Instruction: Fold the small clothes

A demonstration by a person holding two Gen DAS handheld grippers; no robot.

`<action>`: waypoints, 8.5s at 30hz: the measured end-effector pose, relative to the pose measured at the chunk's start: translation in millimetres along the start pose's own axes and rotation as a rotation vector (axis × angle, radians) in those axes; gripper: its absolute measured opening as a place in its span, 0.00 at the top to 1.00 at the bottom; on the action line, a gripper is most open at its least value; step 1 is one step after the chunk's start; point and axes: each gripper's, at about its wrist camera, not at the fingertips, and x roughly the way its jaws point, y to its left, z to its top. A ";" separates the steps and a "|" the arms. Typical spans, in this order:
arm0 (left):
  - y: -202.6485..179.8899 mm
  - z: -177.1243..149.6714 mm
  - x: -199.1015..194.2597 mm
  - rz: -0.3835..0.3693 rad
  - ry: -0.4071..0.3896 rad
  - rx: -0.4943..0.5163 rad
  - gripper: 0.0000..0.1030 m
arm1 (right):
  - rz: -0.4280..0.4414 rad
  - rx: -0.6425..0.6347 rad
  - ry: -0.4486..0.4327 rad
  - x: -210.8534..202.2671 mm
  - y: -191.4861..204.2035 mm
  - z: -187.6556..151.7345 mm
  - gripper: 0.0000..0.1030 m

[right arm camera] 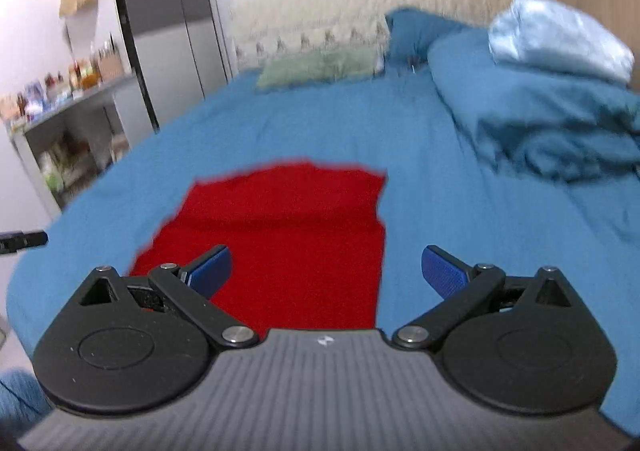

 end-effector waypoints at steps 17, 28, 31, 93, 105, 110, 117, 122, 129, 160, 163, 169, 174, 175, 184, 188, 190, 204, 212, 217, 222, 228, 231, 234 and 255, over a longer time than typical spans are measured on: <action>30.3 -122.4 71.3 0.036 0.218 -0.094 0.50 | -0.172 0.049 0.147 79.9 14.8 -155.1 0.13; 28.6 -131.9 76.8 0.028 0.222 -0.072 0.61 | -0.169 0.051 0.211 108.3 12.1 -171.4 0.39; 26.5 -132.9 78.5 0.025 0.226 -0.063 0.68 | -0.156 0.053 0.210 110.2 11.4 -171.9 0.50; 10.0 156.5 425.9 0.060 0.058 -0.228 0.95 | -0.040 0.370 0.008 465.7 -101.5 137.6 0.81; -3.4 148.0 363.4 0.052 0.043 -0.144 0.30 | -0.055 0.280 0.028 427.4 -69.7 118.5 0.09; -18.7 89.8 349.6 0.017 0.172 -0.074 0.30 | 0.007 0.206 0.147 412.3 -40.0 77.2 0.09; -19.1 48.5 349.9 0.030 0.207 0.030 0.30 | -0.070 0.309 0.197 415.2 -67.8 38.4 0.10; -20.5 64.4 335.2 0.032 0.199 0.040 0.30 | -0.072 0.307 0.181 397.1 -63.3 53.5 0.10; -65.0 104.5 279.9 -0.040 0.184 0.100 0.10 | -0.080 0.225 0.130 316.7 -56.0 91.8 0.06; -151.9 66.3 392.7 -0.080 0.468 0.292 0.00 | 0.056 0.469 0.289 352.3 -59.1 87.3 0.77; -126.1 84.3 380.6 -0.153 0.464 0.227 0.02 | 0.189 0.440 0.233 352.7 -25.6 125.6 0.78; -23.4 113.0 325.7 -0.145 0.364 0.099 0.02 | 0.527 0.243 0.255 391.8 91.4 165.0 0.78; 41.2 84.1 308.1 -0.129 0.371 0.069 0.02 | 0.674 -0.039 0.475 457.3 212.9 112.0 0.78; 50.0 72.7 309.3 -0.126 0.396 0.070 0.02 | 0.662 -0.086 0.516 469.4 228.8 96.8 0.78; 63.8 44.3 309.9 -0.172 0.419 0.002 0.02 | 0.608 -0.170 0.520 468.1 245.5 79.0 0.22; 64.6 55.7 310.5 -0.175 0.402 -0.059 0.02 | 0.502 -0.132 0.375 427.1 206.6 112.3 0.17; 65.4 59.3 310.1 -0.168 0.387 -0.083 0.02 | 0.387 -0.136 0.308 406.9 186.6 111.9 0.13; 75.1 52.9 306.7 -0.096 0.364 -0.101 0.03 | -0.009 -0.111 0.326 385.4 152.8 -5.6 0.20; 77.5 52.7 308.8 -0.087 0.353 -0.096 0.04 | -0.084 -0.076 0.250 404.8 158.9 -8.3 0.20; 84.9 49.5 311.0 -0.054 0.357 -0.084 0.12 | -0.134 -0.138 0.210 397.6 167.6 0.6 0.31; 90.5 37.2 313.3 -0.031 0.366 -0.033 0.16 | -0.183 -0.299 0.218 396.6 167.1 -4.0 0.28; 79.6 31.3 316.5 -0.007 0.344 0.081 0.16 | -0.078 -0.272 0.267 404.3 145.3 -3.5 0.28; 81.4 43.0 305.3 -0.006 0.332 0.084 0.17 | -0.004 -0.249 0.290 392.7 138.1 15.2 0.25; 74.9 66.1 290.0 -0.027 0.285 0.093 0.16 | 0.088 -0.210 0.323 376.1 131.9 44.3 0.13; 77.3 114.2 417.2 -0.290 0.508 -0.167 0.53 | 0.230 0.245 0.561 525.7 112.1 101.2 0.53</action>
